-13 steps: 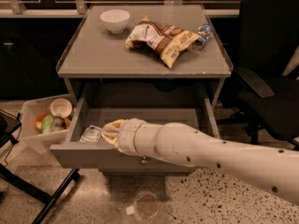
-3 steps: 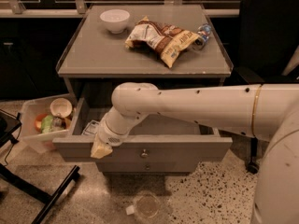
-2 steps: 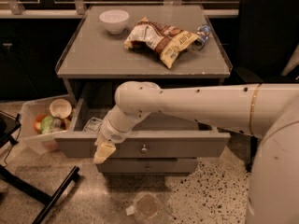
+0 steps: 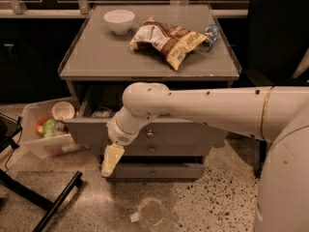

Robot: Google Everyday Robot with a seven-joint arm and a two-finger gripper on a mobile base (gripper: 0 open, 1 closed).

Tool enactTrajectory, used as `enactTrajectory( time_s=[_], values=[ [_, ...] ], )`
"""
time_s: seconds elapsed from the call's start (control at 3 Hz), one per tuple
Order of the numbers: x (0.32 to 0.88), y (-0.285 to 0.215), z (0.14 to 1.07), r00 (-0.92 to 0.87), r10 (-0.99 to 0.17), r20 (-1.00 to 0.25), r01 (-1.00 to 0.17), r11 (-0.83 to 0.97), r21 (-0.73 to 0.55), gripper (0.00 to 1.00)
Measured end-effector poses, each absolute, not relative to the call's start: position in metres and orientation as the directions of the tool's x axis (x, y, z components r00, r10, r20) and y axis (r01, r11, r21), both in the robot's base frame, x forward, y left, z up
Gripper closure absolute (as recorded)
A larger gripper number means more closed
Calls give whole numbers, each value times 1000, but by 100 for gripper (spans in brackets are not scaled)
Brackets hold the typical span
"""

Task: Close top drawer

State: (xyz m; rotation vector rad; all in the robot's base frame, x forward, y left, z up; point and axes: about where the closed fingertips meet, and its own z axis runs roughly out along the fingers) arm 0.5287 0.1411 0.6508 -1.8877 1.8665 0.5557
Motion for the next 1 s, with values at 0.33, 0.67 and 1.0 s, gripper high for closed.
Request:
enactTrajectory(
  time_s=[0.33, 0.67, 1.0],
  values=[
    [529, 141, 651, 16, -829, -559, -1000, -5, -21, 0],
    [550, 129, 652, -20, -827, -562, -996, 65, -60, 6],
    [568, 121, 655, -46, -829, -557, -990, 113, -87, 24]
  ],
)
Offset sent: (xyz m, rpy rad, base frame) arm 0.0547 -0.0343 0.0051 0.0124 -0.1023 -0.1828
